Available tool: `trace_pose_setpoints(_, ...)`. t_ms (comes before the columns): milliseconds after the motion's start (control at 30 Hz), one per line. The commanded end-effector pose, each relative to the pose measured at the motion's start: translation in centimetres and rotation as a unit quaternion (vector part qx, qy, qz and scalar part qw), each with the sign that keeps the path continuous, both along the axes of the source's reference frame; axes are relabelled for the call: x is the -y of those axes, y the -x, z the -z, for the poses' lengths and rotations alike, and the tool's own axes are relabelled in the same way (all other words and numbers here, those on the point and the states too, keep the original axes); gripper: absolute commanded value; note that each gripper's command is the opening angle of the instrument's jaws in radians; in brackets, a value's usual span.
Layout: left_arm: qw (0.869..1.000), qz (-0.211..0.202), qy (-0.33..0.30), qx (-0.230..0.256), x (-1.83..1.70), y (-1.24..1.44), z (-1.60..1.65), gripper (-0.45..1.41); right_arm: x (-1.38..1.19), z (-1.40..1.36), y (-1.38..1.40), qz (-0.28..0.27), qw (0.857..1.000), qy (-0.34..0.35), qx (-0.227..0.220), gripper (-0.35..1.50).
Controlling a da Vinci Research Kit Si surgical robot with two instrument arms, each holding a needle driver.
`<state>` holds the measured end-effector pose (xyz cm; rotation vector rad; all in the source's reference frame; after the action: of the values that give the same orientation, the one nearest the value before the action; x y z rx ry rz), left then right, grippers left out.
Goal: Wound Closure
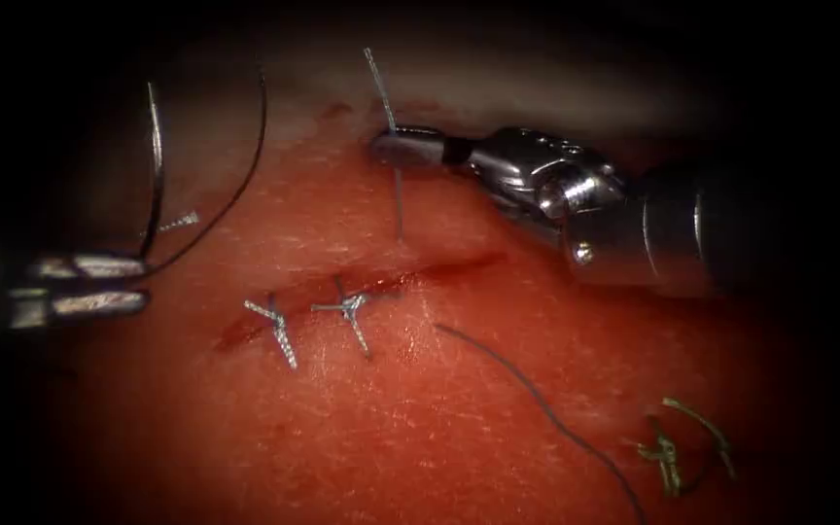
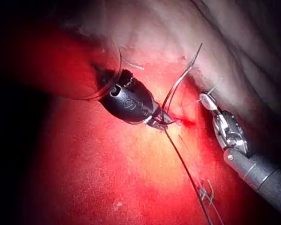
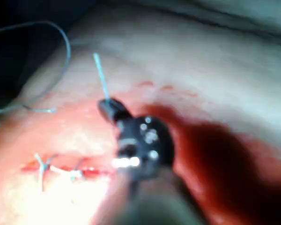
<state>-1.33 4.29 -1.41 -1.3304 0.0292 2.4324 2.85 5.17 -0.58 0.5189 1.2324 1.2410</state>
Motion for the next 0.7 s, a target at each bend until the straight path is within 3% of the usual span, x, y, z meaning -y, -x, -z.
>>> trace_pose_setpoints(33,1.000,-0.001,-0.001,-0.001,0.06,0.05,-0.08,-0.35,0.04,-0.06,-0.06,0.000,1.000,0.001,-0.003,-0.35)
trace_pose_setpoints(267,1.000,0.000,-0.013,-0.008,0.09,0.00,-0.25,-0.35,0.00,-0.05,-0.03,-0.019,1.000,0.015,-0.014,-0.35)
trace_pose_setpoints(300,1.000,-0.001,-0.014,-0.011,0.10,-0.02,-0.29,-0.35,0.00,-0.06,-0.03,-0.027,0.999,0.017,-0.013,-0.08)
trace_pose_setpoints(333,1.000,0.000,-0.017,-0.014,0.12,-0.03,-0.38,-0.35,-0.01,-0.06,-0.02,-0.040,0.999,0.019,-0.010,0.31)
trace_pose_setpoints(400,1.000,0.001,-0.022,-0.018,0.15,-0.05,-0.49,-0.35,-0.01,-0.06,0.00,-0.042,0.999,0.019,-0.008,0.46)
trace_pose_setpoints(433,1.000,0.003,-0.025,-0.019,0.16,-0.06,-0.53,-0.35,-0.01,-0.05,0.01,-0.046,0.999,0.019,-0.006,0.66)
trace_pose_setpoints(500,0.999,0.004,-0.032,-0.024,0.17,-0.10,-0.64,-0.07,-0.01,-0.05,0.04,-0.059,0.998,0.019,0.003,1.09)
trace_pose_setpoints(533,0.998,0.014,-0.050,-0.025,0.17,-0.13,-0.72,0.21,-0.01,-0.04,0.06,-0.066,0.998,0.022,0.010,1.23)
trace_pose_setpoints(600,0.991,0.060,-0.120,-0.026,0.20,-0.20,-0.89,0.55,0.00,-0.03,0.11,-0.077,0.997,0.022,0.017,1.33)
trace_pose_setpoints(700,0.983,0.087,-0.160,-0.022,0.19,-0.23,-0.91,0.68,0.01,-0.01,0.15,-0.080,0.996,0.027,0.023,1.36)
